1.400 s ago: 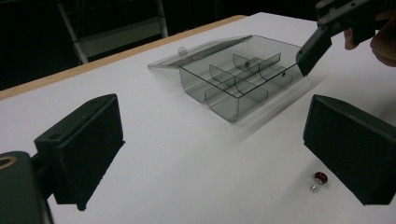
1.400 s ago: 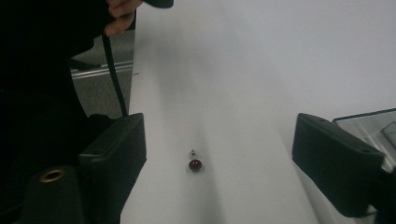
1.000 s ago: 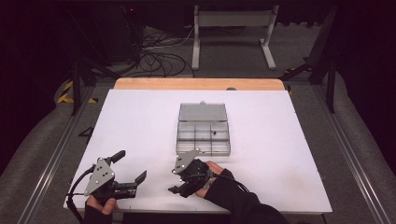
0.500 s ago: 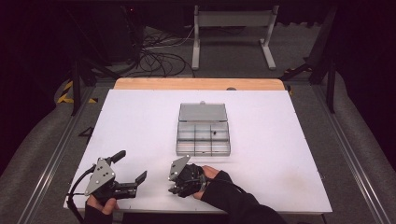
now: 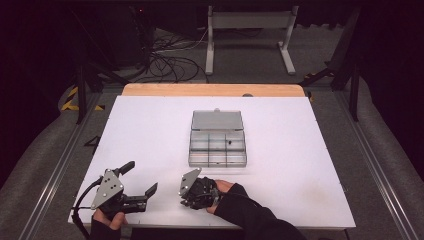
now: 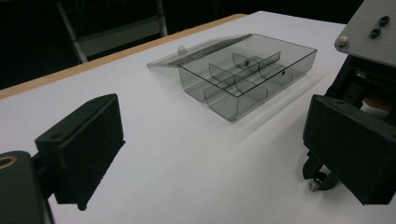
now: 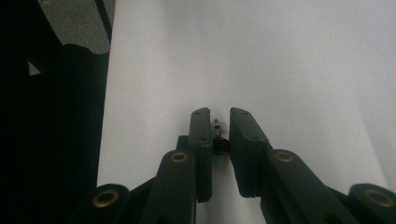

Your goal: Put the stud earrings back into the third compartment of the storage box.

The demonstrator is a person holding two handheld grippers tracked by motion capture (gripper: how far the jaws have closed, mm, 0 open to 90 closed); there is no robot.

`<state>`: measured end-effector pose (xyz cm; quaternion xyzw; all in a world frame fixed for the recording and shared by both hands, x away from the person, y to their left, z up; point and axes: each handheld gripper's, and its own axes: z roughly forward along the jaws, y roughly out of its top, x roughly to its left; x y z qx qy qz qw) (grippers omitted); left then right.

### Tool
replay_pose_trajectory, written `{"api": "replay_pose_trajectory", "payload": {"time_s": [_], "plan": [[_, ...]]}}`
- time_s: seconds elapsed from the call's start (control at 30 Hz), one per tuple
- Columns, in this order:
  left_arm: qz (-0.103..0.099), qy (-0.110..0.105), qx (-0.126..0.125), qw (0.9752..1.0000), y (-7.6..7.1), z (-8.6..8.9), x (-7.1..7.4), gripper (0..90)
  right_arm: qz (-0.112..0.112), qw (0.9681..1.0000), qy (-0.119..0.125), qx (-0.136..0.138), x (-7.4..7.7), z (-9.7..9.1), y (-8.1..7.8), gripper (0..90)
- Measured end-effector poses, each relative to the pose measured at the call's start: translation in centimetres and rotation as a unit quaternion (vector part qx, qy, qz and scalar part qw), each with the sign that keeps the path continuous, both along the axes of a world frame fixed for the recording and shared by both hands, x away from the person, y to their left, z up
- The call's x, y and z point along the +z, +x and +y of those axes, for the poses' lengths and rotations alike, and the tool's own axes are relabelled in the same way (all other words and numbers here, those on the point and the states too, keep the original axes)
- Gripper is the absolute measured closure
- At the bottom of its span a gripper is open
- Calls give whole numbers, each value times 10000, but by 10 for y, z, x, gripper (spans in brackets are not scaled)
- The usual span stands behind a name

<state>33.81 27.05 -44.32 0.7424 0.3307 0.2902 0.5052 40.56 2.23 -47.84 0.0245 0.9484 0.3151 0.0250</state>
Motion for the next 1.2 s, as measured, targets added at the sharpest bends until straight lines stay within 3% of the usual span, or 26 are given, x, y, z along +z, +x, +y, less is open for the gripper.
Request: {"api": "replay_pose_trajectory", "payload": {"time_s": [0.4, 0.73, 1.2], "plan": [[-26, 18, -13, 10000, 0, 1, 0, 56, -85, 10000, -12, -13, 3, -1, -1, 797], [-17, 3, -8, 10000, 0, 0, 0, 56, -233, 9991, 317, -144, 32, -17, 1, 797], [-5, -5, -7, 10000, 0, 0, 0, 56, -382, 9971, 582, -305, 53, -31, 4, 797]]}}
